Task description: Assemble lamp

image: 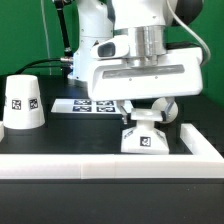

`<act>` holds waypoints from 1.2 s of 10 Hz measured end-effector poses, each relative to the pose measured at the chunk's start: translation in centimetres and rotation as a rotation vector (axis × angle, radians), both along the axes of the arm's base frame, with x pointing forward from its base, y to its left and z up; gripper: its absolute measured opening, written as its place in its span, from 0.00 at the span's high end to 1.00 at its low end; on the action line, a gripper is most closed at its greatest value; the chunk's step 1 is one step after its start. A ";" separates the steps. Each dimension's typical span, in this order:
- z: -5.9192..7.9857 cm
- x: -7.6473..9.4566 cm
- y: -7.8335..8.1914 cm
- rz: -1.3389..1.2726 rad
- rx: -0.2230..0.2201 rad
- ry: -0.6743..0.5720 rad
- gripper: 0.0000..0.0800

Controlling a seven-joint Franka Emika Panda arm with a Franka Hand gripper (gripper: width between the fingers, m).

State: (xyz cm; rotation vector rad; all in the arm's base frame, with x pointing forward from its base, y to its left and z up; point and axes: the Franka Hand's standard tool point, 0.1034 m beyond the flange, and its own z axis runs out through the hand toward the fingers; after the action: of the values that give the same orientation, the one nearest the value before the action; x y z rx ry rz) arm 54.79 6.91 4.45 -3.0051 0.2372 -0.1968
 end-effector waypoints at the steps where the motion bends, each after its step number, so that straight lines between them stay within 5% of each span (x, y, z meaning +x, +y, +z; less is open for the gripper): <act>1: 0.0 0.0 0.3 -0.006 0.002 0.001 0.33; 6: 0.0 0.1 0.3 0.015 -0.002 -0.004 0.33; 9: 0.0 2.3 2.4 0.101 -0.010 -0.074 0.33; 12: 0.1 4.6 2.8 0.186 -0.020 -0.115 0.33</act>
Offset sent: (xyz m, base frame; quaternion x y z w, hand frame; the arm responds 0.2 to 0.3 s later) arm 0.0000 0.0000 0.0000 0.0000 0.0000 0.0000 1.0000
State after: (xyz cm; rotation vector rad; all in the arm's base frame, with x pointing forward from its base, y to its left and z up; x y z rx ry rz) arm 59.37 9.66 4.53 -2.9986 -0.0548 -0.3537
